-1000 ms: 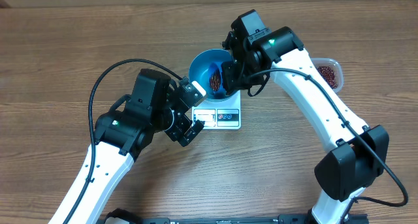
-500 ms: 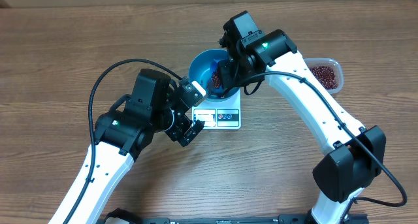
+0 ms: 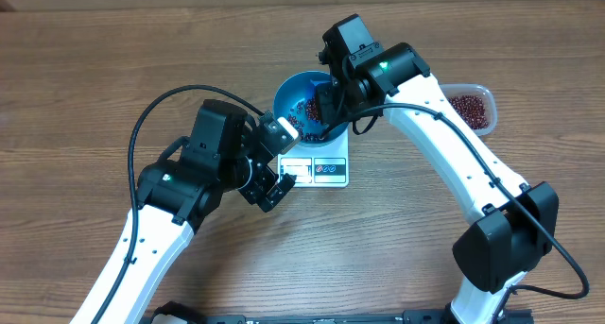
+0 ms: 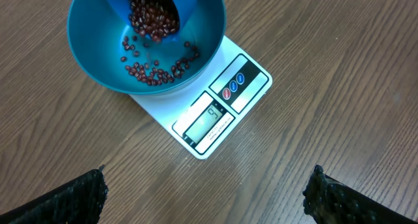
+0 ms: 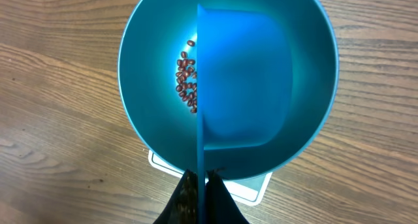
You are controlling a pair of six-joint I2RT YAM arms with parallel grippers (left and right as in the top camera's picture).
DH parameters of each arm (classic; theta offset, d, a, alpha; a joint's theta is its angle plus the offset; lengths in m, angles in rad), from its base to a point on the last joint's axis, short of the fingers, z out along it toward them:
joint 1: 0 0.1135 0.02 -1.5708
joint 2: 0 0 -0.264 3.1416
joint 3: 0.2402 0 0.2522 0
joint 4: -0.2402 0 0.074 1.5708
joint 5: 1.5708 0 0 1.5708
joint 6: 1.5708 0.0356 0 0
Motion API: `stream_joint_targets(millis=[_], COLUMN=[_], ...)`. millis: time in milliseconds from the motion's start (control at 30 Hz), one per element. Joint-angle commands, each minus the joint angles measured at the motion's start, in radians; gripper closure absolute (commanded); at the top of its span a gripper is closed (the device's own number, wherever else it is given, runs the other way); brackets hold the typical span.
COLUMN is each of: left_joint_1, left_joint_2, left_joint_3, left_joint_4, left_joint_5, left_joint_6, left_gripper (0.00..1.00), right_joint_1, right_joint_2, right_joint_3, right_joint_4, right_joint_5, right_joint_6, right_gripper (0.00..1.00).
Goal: Scoop item into bowl and weigh 150g on scale
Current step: 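Tip the blue scoop to pour red beans into the teal bowl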
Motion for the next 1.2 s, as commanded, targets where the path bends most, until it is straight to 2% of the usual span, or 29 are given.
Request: stream_joint_targets(millis=[0,267,567,1167], left_joint_1=[0.005,0.005,0.005,0.005], left_joint_2=[0.000,0.000,0.000,0.000], left_joint_3=[0.006,0.006,0.006,0.006], left_joint_4=[0.001,0.001,0.001,0.001], left_joint_5=[-0.002,-0.002,-0.002,-0.002], left_joint_6=[-0.006,-0.007,-0.007,-0.006], left_gripper=[0.01,0.00,0.00,0.00], right_joint_1=[0.004,0.024,0.058,0.097], right_joint_2=[-0.035,-0.035,-0.035,-0.035], right_joint_3=[0.034,0.034,0.034,0.034], right_joint_4=[0.009,0.010,0.033,0.027], right_joint_5=[0.037,0.127,0.130,0.231], right_joint_6=[-0.001,-0.029,-0.080,-0.085], right_gripper=[0.96,0.96,0.96,0.96])
